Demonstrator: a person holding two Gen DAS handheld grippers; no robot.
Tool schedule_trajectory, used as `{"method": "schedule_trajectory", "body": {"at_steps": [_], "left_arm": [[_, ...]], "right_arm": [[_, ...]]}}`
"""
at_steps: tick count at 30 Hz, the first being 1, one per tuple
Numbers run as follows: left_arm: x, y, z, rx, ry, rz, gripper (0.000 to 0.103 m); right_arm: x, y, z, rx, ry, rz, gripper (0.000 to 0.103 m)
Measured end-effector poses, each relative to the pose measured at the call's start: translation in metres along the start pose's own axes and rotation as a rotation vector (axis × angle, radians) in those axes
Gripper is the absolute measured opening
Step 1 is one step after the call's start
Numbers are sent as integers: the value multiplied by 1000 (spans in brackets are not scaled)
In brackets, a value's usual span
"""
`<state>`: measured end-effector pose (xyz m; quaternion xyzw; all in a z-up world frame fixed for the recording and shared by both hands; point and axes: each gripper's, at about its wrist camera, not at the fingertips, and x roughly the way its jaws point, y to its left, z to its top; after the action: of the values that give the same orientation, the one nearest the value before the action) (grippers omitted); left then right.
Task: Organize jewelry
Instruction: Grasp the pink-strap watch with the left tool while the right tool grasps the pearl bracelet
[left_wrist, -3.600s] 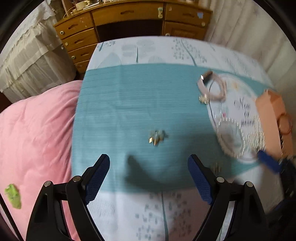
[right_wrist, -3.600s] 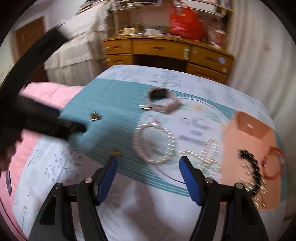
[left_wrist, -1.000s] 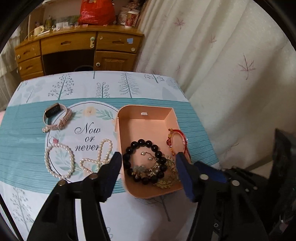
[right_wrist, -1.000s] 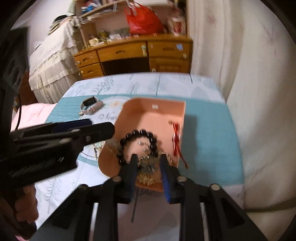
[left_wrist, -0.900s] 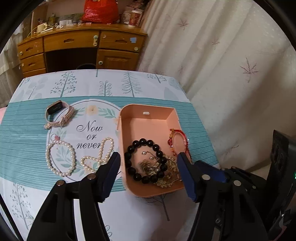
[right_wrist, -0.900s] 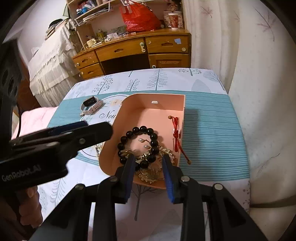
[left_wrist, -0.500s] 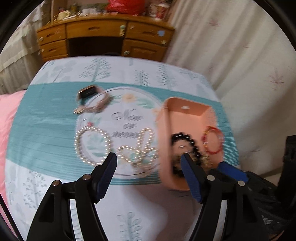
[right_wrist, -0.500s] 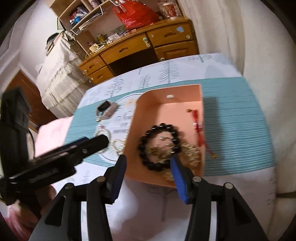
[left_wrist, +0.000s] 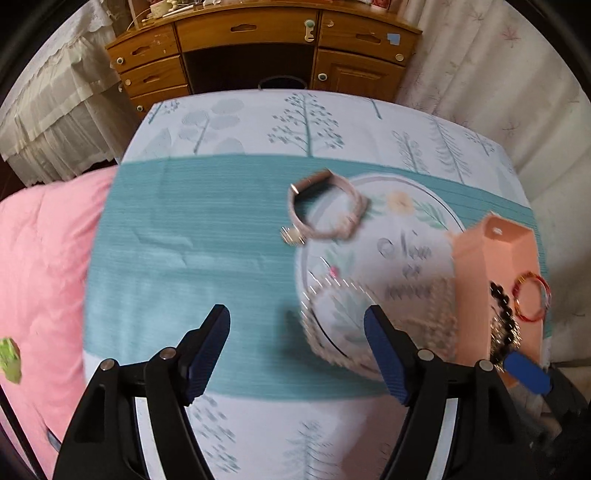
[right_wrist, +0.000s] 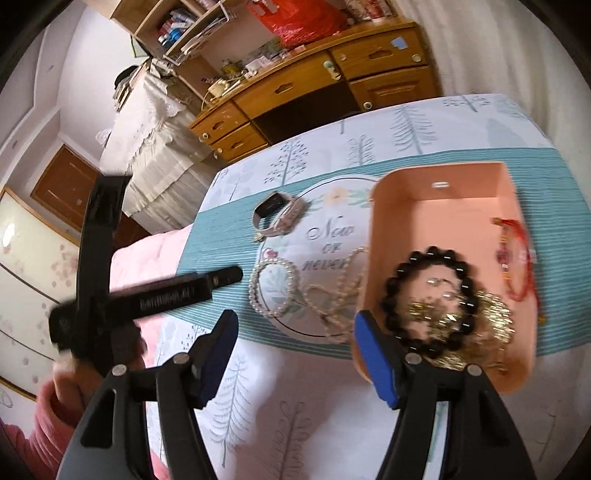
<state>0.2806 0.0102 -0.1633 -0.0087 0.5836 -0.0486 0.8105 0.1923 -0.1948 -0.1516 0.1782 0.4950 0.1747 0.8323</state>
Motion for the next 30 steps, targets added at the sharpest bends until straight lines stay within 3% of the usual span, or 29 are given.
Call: {"method": "schedule_trajectory", "body": {"at_steps": [5, 12, 18, 23, 30], "left_arm": [[13, 9, 37, 73, 25, 0, 74], [36, -8, 77, 244, 49, -27, 74], [55, -16, 98, 294, 32, -7, 74], [65, -14, 104, 300, 11, -14, 73], [77, -15, 109, 317, 5, -66, 31]], "right_arm": [[25, 36, -1, -111, -15, -60, 71], [72, 74, -16, -299, -109, -257, 73], [101, 75, -19, -292, -129, -370, 72], [116, 74, -15, -254, -125, -430, 39], [126, 69, -10, -234, -127, -504, 7]]}}
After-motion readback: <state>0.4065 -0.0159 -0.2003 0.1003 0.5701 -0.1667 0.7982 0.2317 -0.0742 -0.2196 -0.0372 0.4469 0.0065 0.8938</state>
